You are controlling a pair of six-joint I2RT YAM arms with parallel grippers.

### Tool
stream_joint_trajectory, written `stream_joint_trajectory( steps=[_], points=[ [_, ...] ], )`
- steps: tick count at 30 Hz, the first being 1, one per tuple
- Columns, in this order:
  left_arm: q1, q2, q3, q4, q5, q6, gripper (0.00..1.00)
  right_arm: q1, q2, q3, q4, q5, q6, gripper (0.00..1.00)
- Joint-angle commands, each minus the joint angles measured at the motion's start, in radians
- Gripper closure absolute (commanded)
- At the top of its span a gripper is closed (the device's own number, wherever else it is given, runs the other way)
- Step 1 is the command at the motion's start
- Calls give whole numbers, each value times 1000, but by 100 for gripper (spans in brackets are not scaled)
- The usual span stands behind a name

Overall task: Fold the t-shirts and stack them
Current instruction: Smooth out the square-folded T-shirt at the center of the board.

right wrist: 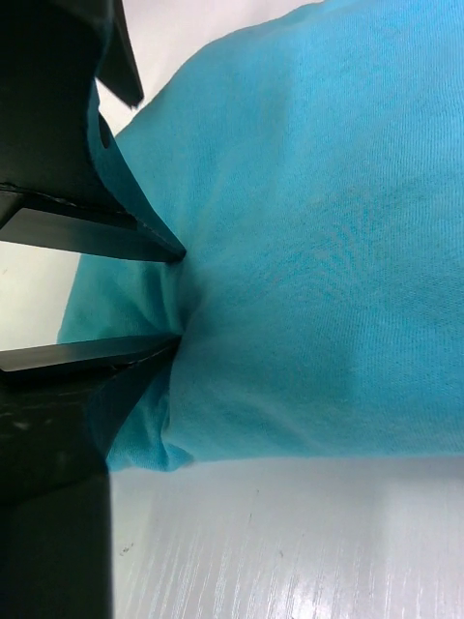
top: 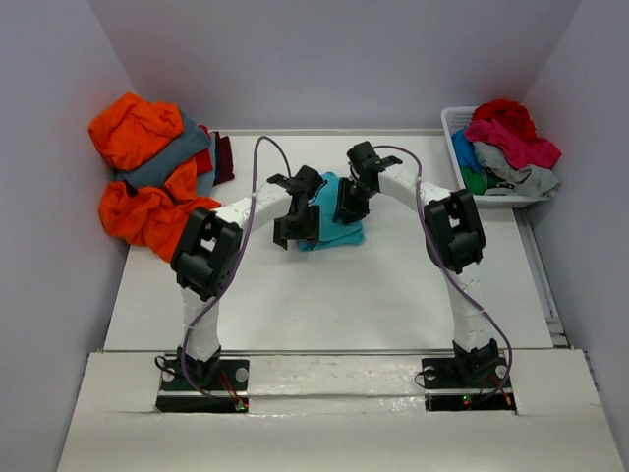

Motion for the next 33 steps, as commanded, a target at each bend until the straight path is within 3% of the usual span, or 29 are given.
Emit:
stream_joint_trajectory(
  steps=[1, 14, 20, 33],
  points=[
    [-5, -76, 130, -56, -122, -13, 24, 10, 7, -37, -24, 23, -13, 58],
    [-5, -36, 224, -61, -173, -44, 24, 10, -52, -112, -42, -9, 0, 58],
    [-5, 131, 328, -148, -263, -17, 24, 10, -47, -97, -53, -11, -5, 58],
    [-5, 142, 167, -128, -317, -4, 24, 10, -49, -88, -53, -17, -10, 58]
  ],
)
